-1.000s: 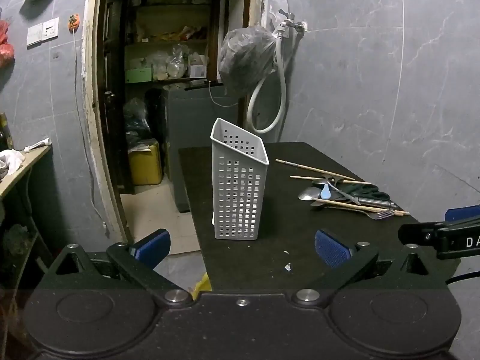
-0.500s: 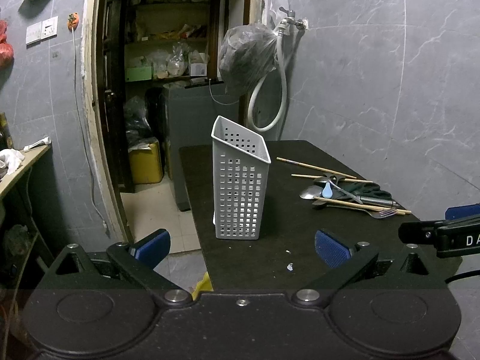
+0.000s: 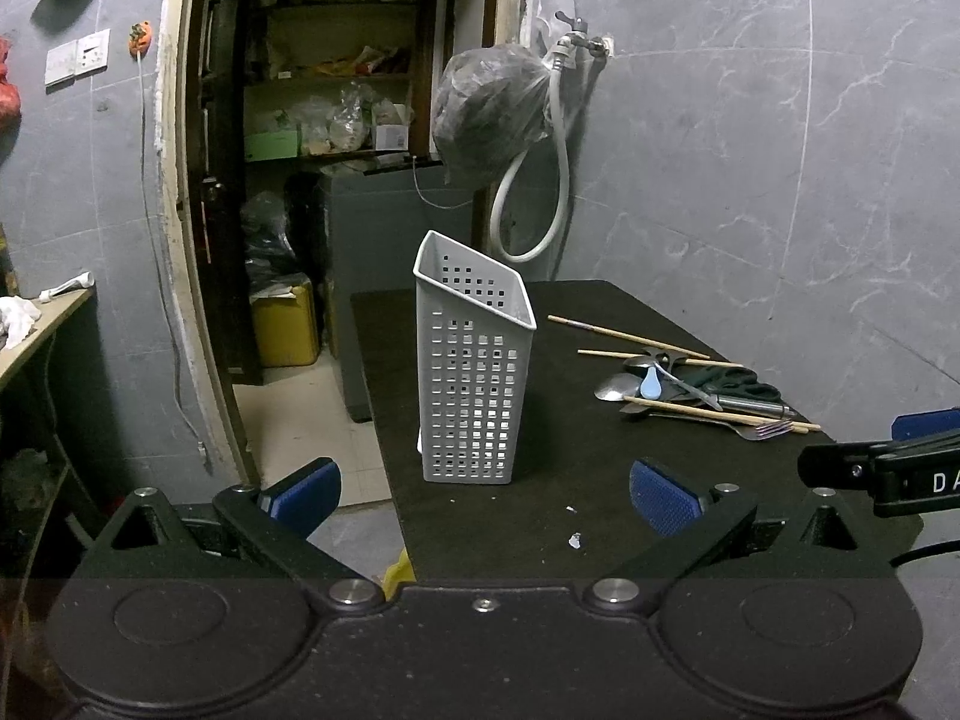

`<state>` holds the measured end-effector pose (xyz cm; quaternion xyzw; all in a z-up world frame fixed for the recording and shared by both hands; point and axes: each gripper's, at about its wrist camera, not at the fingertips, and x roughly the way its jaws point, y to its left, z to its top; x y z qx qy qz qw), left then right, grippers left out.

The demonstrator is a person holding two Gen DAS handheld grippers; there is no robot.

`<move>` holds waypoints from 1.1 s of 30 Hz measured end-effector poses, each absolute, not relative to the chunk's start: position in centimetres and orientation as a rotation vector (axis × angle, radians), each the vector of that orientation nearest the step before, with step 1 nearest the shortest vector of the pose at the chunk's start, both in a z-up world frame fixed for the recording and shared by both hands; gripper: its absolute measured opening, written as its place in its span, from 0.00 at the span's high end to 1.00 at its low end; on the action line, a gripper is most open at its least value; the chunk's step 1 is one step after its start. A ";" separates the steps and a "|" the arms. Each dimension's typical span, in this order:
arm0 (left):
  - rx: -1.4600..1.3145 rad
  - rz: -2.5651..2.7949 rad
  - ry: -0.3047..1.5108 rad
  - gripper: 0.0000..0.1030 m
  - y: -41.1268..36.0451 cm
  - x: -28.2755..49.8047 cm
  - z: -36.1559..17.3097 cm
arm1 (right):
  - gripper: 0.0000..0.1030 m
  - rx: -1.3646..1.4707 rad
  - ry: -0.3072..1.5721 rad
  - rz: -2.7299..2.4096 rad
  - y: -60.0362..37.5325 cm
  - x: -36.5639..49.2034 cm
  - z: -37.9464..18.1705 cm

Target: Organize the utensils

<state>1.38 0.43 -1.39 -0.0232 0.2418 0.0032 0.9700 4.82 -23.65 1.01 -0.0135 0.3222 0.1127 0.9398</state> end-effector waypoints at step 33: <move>-0.037 0.016 0.539 0.01 -0.7 2.9 -1.4 | 0.00 -0.027 0.691 0.247 -24.2 6.7 0.4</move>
